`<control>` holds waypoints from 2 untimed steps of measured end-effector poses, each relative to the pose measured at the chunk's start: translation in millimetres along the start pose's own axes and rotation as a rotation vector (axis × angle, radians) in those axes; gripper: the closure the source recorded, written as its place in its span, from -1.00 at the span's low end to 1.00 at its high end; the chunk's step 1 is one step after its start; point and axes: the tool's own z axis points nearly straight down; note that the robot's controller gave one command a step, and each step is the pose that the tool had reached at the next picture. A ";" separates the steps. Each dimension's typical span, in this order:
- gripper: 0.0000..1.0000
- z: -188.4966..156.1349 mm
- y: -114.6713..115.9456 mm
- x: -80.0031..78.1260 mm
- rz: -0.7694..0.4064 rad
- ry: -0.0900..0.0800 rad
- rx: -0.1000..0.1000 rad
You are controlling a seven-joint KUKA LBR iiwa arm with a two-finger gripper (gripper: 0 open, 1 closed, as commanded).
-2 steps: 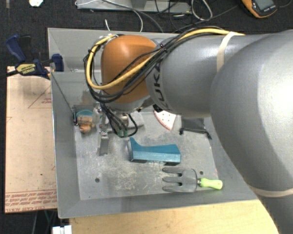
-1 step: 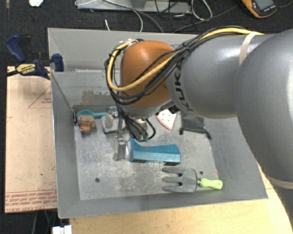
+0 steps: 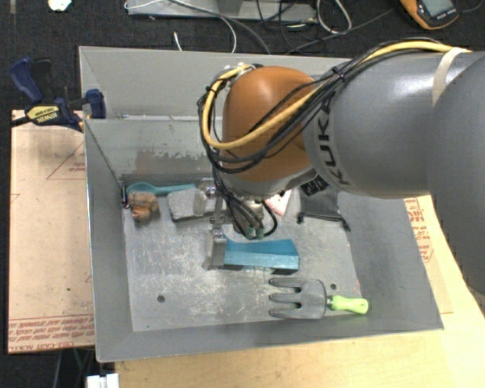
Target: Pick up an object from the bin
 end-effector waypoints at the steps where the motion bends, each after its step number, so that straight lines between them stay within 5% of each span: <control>1: -1.00 24.0 -60.8 -8.9 -0.005 -0.001 0.000; 2: -1.00 79.9 -79.1 -30.5 -0.011 -0.004 -0.004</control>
Offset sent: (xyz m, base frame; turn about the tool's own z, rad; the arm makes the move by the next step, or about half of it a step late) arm 0.0323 -0.0761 -0.0818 -0.0133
